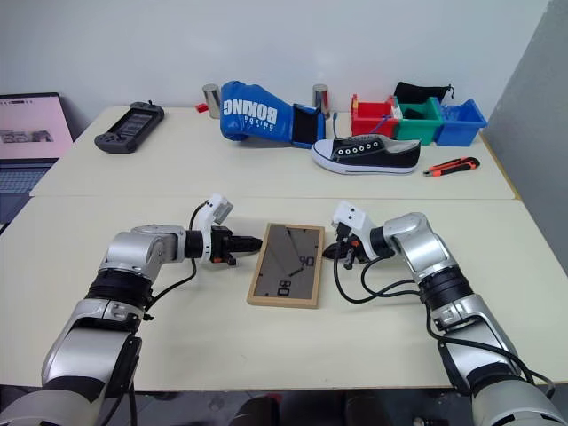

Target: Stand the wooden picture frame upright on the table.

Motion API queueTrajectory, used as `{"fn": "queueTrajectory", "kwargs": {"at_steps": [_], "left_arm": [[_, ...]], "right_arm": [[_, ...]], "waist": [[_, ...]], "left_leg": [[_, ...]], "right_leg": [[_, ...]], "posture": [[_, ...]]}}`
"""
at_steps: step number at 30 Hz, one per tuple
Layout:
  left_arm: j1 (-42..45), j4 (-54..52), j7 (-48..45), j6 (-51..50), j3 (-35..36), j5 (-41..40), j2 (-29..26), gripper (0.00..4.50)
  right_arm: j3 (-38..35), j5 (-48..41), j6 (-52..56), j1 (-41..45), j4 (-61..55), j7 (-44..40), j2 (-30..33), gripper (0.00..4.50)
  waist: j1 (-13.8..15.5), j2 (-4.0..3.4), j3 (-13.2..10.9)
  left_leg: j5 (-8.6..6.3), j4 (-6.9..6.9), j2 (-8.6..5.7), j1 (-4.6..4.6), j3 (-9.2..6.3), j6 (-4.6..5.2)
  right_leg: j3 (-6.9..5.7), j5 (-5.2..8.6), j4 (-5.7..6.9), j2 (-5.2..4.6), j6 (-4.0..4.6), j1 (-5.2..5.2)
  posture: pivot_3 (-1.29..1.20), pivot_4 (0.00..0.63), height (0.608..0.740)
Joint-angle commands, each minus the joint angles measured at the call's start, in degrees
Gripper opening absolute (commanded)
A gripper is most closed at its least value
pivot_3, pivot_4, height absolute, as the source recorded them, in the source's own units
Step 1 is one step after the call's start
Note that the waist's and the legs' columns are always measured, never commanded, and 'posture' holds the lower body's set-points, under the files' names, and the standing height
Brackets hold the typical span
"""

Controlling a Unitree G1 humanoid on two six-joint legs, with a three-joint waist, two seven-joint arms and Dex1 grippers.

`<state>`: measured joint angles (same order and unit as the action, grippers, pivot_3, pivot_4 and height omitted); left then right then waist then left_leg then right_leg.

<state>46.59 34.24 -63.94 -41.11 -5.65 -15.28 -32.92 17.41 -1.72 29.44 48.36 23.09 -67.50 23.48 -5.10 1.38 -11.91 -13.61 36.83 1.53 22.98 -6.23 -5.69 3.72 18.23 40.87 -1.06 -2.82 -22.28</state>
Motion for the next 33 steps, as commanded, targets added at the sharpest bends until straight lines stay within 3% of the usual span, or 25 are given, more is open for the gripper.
{"fn": "queueTrajectory", "kwargs": {"at_steps": [1, 6, 14, 16, 18, 20, 25, 33], "left_arm": [[-1.7, -6.5, -4.2, -0.8, -1.6, -0.9, -1.0, 0.0], [-2.4, -6.1, -3.9, 0.5, -1.7, 0.4, -2.4, 0.0], [-5.3, -8.8, -6.4, -0.2, 1.4, -1.0, -9.3, 0.0], [-6.6, -13.4, -9.5, -6.3, 2.8, -5.3, -11.4, 0.37], [-7.3, -18.7, -12.7, -22.3, 5.3, -13.8, -14.7, 0.71], [-7.6, -20.5, -11.3, -30.9, 6.9, -17.3, -15.4, 1.07], [-6.9, -18.6, -5.4, -40.0, 9.6, -19.9, -14.1, 2.19], [-8.6, -19.5, 0.0, -45.8, 11.2, -23.4, -12.2, 3.95]], "right_arm": [[-0.1, -1.1, -0.9, 0.6, -2.3, 0.0, -0.8, 0.06], [0.1, -0.8, -1.3, -0.6, -3.0, -0.7, 0.2, 0.06], [-1.7, -1.2, -2.2, -3.8, -6.5, -5.8, 10.1, 0.06], [-1.8, -1.8, -2.6, -4.3, -7.7, -7.5, 12.4, 0.0], [-1.4, -2.0, -4.4, -5.2, -9.9, -9.8, 14.9, 0.0], [-1.0, -2.0, -6.1, -5.9, -11.0, -10.2, 15.4, 0.0], [-0.9, -2.9, -5.2, -6.4, -11.8, -9.7, 14.5, 0.0], [-0.6, -3.6, -3.7, -7.7, -14.0, -9.8, 14.1, 0.0]], "waist": [[0.0, 0.0, 0.0], [0.1, 0.0, 0.0], [0.1, 0.0, 0.0], [0.0, 0.0, 0.0], [0.1, 0.0, 0.0], [0.0, 0.01, 0.0], [0.1, 0.01, 0.0], [0.1, 0.01, 0.0]], "left_leg": [[0.0, 0.0, 0.0, 0.0, 0.0, 0.0], [0.0, 0.0, 0.0, 0.0, -0.01, 0.0], [-0.01, -0.02, 0.0, 0.0, 0.0, 0.01], [-0.01, -0.02, 0.01, -0.01, 0.0, 0.01], [-0.01, -0.03, 0.02, 0.0, 0.0, 0.01], [-0.01, -0.02, 0.02, 0.03, -0.01, 0.01], [-0.01, -0.01, 0.02, -0.04, -0.02, 0.02], [-0.01, 0.0, 0.03, -0.03, -0.03, 0.01]], "right_leg": [[0.0, 0.0, 0.0, 0.0, 0.0, 0.0], [0.0, 0.0, 0.0, 0.0, 0.0, 0.01], [0.0, 0.0, -0.02, 0.0, 0.0, 0.0], [0.0, 0.0, -0.01, 0.01, 0.0, 0.01], [0.0, 0.01, -0.02, 0.02, -0.01, 0.02], [0.0, 0.01, -0.02, 0.02, -0.02, 0.01], [-0.01, 0.02, -0.01, 0.03, -0.03, 0.06], [0.0, 0.02, -0.02, 0.02, -0.02, 0.05]], "posture": [[0.0, 0.15, 0.74], [0.0, 0.15, 0.74], [0.0, 0.15, 0.74], [0.0, 0.15, 0.74], [0.0, 0.15, 0.74], [0.0, 0.15, 0.74], [0.0, 0.15, 0.74], [0.0, 0.15, 0.74]]}}
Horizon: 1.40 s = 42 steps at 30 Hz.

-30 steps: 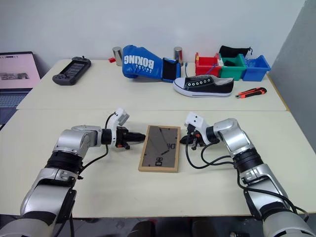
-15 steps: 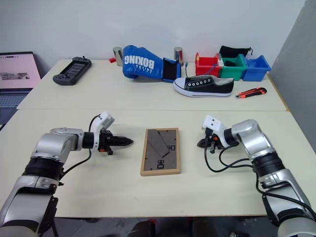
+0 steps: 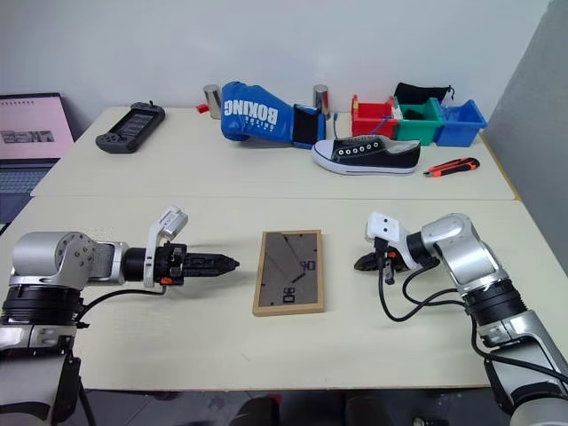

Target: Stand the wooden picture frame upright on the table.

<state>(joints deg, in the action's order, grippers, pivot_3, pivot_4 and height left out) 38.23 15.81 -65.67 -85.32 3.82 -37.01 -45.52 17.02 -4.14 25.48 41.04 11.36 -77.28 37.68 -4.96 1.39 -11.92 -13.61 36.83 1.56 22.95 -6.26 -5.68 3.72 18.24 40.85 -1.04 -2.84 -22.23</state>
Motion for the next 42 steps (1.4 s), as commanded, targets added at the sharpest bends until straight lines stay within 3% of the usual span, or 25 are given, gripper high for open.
{"fn": "queueTrajectory", "kwargs": {"at_steps": [1, 3, 22, 32, 42], "left_arm": [[-0.8, -1.3, 1.9, -1.3, 1.2, -1.8, 0.5, 4.2], [-2.0, -2.0, 2.3, 0.0, -0.1, -1.9, 0.7, 4.49], [-4.5, -2.7, 11.0, -4.9, 1.8, -4.8, 9.8, 4.49], [-5.2, -2.8, 13.1, -4.3, 2.2, -5.6, 10.7, 4.49], [-5.2, -2.7, 13.7, -3.7, 1.9, -6.2, 11.3, 4.49]], "right_arm": [[-0.1, -1.2, 0.3, -0.5, -2.4, 0.1, -0.3, 0.0], [0.1, -1.1, 0.4, -0.7, -2.7, 0.5, -0.9, 0.0], [2.9, -1.0, 4.2, -3.7, -8.1, 5.6, -6.2, 0.0], [4.9, 0.2, 4.4, -1.2, -6.5, 9.0, -11.0, 0.0], [6.2, 0.8, 2.7, -0.8, -5.0, 9.8, -11.7, 0.0]], "waist": [[0.0, 0.0, 0.0], [-0.1, 0.0, 0.0], [0.2, 0.01, 0.0], [0.2, 0.02, 0.0], [0.5, 0.04, 0.1]], "left_leg": [[0.0, 0.0, 0.0, 0.0, 0.0, 0.0], [0.0, 0.0, 0.0, -0.01, 0.02, 0.0], [0.0, 0.02, -0.04, -0.02, 0.01, -0.01], [0.01, 0.02, -0.03, -0.05, 0.01, -0.01], [0.01, 0.03, -0.06, -0.06, -0.01, -0.01]], "right_leg": [[0.0, 0.0, 0.0, 0.0, 0.0, 0.0], [0.01, 0.0, 0.0, 0.0, 0.0, 0.0], [0.02, 0.0, 0.0, -0.05, 0.0, 0.04], [0.01, 0.0, 0.0, -0.04, 0.0, 0.05], [0.01, 0.0, -0.02, -0.07, 0.0, 0.1]], "posture": [[0.0, 0.15, 0.74], [0.0, 0.15, 0.74], [0.0, 0.15, 0.74], [0.0, 0.15, 0.74], [0.0, 0.15, 0.74]]}}
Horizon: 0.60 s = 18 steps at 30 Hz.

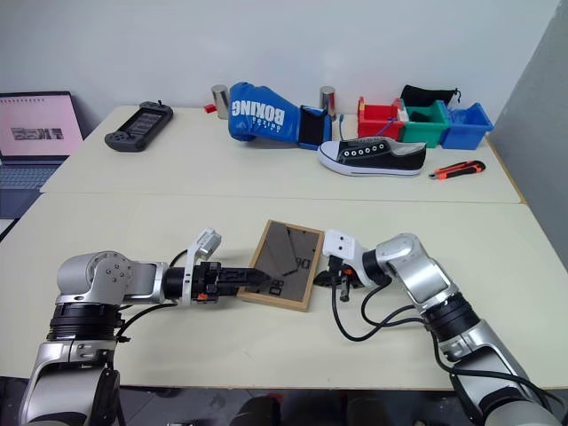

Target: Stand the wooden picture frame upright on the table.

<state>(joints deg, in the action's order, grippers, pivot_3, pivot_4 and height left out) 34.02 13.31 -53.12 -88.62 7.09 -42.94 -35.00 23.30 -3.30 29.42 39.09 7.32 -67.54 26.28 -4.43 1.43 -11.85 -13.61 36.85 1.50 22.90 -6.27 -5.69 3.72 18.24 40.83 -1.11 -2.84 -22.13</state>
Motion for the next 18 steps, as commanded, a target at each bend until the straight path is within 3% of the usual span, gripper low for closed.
{"fn": "queueTrajectory", "kwargs": {"at_steps": [1, 18], "left_arm": [[-1.0, -0.3, 1.1, -0.4, -1.3, -0.3, 0.7, 4.49], [-0.3, 0.8, -0.1, 1.3, -3.8, -0.2, 1.3, 4.49]], "right_arm": [[0.0, -0.1, -1.4, 1.1, -0.9, 0.1, -0.2, 0.0], [2.2, 2.9, -7.0, 3.6, 4.2, 1.5, -3.6, 0.0]], "waist": [[0.0, 0.0, 0.0], [0.1, 0.01, 0.0]], "left_leg": [[0.0, 0.0, 0.0, 0.0, 0.0, 0.0], [0.0, 0.0, 0.0, -0.03, 0.0, 0.0]], "right_leg": [[0.0, 0.0, 0.0, 0.0, 0.0, 0.0], [0.0, 0.0, 0.0, 0.0, 0.0, 0.02]], "posture": [[0.0, 0.15, 0.74], [0.0, 0.15, 0.74]]}}
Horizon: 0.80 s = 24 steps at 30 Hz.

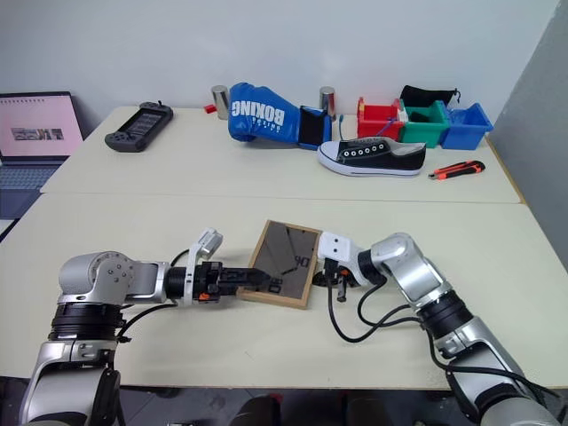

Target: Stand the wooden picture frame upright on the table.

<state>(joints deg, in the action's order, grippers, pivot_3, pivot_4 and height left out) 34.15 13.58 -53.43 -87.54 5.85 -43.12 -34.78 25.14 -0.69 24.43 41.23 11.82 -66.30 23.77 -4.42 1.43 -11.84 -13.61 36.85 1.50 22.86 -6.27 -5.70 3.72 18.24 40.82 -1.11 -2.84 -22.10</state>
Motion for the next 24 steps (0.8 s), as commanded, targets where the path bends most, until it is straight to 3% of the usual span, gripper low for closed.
{"fn": "queueTrajectory", "kwargs": {"at_steps": [1, 7, 21, 24], "left_arm": [[-0.6, 0.4, 0.1, 0.3, -2.6, -0.1, 1.0, 4.49], [-1.3, -0.1, 0.5, 0.2, -2.5, -0.3, 0.9, 4.49], [-1.8, -0.8, 1.0, 0.2, -1.8, -1.2, 1.0, 1.78], [-1.7, -0.8, 1.2, 0.1, -1.5, -1.6, 1.1, 1.36]], "right_arm": [[0.4, 0.4, -2.2, 1.4, -0.1, 0.3, -1.2, 0.0], [0.3, 0.7, -2.8, 1.1, 0.3, 0.2, -1.1, 0.0], [0.3, 0.7, -3.2, 0.1, 0.0, -0.3, -0.1, 0.0], [0.2, 0.7, -3.2, 0.1, -0.1, -0.4, 0.1, 0.0]], "waist": [[0.1, 0.0, 0.0], [0.3, 0.0, 0.0], [0.2, 0.0, 0.0], [0.2, 0.0, 0.0]], "left_leg": [[0.0, 0.0, 0.0, 0.0, -0.01, 0.0], [0.0, -0.01, 0.0, 0.0, -0.01, 0.0], [0.0, -0.03, 0.01, 0.03, -0.01, 0.0], [0.0, -0.03, 0.02, 0.02, -0.01, 0.0]], "right_leg": [[0.0, 0.0, 0.0, 0.0, 0.0, 0.01], [0.0, 0.0, -0.02, -0.01, 0.0, 0.01], [-0.01, 0.0, -0.04, 0.01, 0.0, -0.03], [-0.01, 0.0, -0.04, 0.01, 0.0, -0.03]], "posture": [[0.0, 0.15, 0.74], [0.0, 0.15, 0.74], [0.0, 0.15, 0.74], [0.0, 0.15, 0.74]]}}
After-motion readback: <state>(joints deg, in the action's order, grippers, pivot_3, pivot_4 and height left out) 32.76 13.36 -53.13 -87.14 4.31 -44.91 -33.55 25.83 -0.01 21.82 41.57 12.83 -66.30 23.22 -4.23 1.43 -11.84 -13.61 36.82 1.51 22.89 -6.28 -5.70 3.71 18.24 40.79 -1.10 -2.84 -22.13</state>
